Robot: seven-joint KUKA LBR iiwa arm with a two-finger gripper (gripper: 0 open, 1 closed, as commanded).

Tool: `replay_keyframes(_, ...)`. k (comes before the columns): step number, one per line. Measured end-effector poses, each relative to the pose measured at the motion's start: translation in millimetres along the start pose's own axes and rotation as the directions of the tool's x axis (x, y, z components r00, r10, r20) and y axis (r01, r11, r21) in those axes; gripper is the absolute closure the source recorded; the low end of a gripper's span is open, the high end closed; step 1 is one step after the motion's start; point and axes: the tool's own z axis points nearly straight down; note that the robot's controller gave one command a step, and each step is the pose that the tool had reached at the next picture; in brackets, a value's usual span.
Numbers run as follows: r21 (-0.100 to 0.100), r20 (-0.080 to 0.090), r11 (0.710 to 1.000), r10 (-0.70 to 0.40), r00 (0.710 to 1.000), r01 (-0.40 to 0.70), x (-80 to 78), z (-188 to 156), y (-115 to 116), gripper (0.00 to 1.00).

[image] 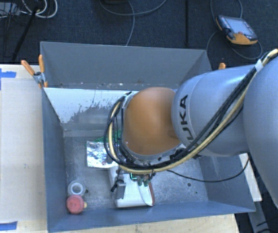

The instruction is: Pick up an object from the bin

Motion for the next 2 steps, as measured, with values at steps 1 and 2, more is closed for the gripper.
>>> replay_keyframes(1, -0.002, 0.023, 0.984, -0.178, 0.984, 0.178, -128.3, 83.4, -37.3, 0.0)
replay_keyframes(2, 0.002, 0.016, 0.938, -0.348, 0.937, 0.348, -110.8, 83.4, 21.7, 0.0)
